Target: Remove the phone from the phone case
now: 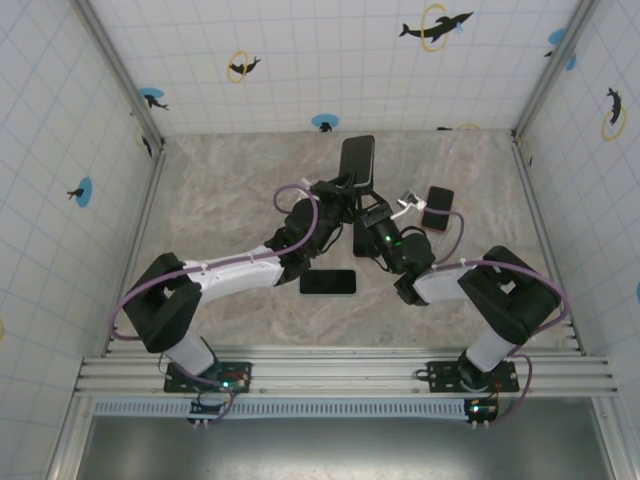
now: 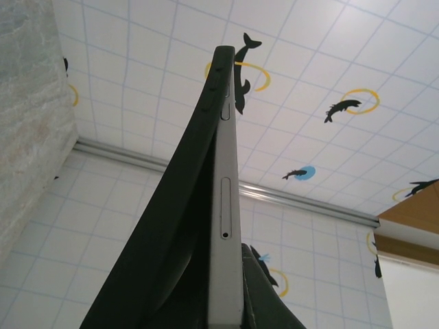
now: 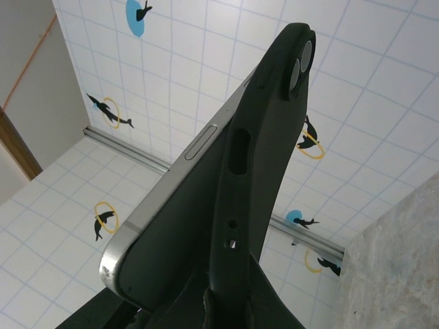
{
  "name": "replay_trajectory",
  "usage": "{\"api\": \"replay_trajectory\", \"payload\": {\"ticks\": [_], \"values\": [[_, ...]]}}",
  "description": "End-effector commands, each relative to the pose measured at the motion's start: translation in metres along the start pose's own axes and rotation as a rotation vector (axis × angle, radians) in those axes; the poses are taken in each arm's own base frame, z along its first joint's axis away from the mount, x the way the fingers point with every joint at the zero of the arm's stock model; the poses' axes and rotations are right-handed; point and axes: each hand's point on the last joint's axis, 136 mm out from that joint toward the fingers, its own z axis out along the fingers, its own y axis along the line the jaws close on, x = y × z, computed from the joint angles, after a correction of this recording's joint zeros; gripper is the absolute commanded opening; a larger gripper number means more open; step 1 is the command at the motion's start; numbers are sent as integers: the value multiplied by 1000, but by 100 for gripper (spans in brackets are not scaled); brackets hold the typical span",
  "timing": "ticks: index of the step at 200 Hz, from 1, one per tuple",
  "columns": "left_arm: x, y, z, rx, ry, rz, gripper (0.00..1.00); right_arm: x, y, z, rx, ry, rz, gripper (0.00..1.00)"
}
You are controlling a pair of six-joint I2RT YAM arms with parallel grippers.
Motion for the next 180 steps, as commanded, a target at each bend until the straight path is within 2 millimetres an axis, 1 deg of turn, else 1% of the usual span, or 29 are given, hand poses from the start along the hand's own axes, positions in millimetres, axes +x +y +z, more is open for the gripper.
{"api": "replay_trajectory", "payload": {"ticks": [1, 15, 33, 60, 75, 83, 85, 90, 111, 132, 155, 170, 180], "values": [[15, -34, 0, 85, 54, -41, 5, -13, 79, -14, -301, -41, 64, 0], [16, -38, -1, 92, 57, -37, 2, -14, 76, -15, -293, -45, 58, 0], [17, -44, -5, 92, 56, -6, 0, -17, 65, -17, -262, -58, 49, 0], [18, -54, -13, 95, 62, 21, 0, -21, 47, -18, -205, -82, 33, 0], [18, -54, -19, 82, 60, 32, 0, -24, 37, -18, -174, -100, 33, 0], [20, -58, -21, 86, 63, 30, 0, -25, 32, -18, -157, -106, 32, 0], [18, -50, -23, 71, 59, 35, 0, -25, 32, -18, -154, -106, 33, 0], [17, -47, -26, 63, 59, 36, 0, -26, 29, -17, -145, -112, 33, 0], [19, -42, -35, 50, 68, 40, 0, -30, 19, -14, -102, -129, 18, 0], [25, -31, -43, 7, 91, 51, 0, -31, 9, -10, -48, -129, -40, 0], [26, -28, -51, -20, 109, 66, 0, -35, 0, -7, -27, -138, -59, 0], [20, -24, -59, -30, 96, 71, 0, -36, -2, -5, -23, -134, -68, 0], [11, -22, -64, -29, 76, 68, 0, -32, 2, -3, -37, -120, -77, 0]]}}
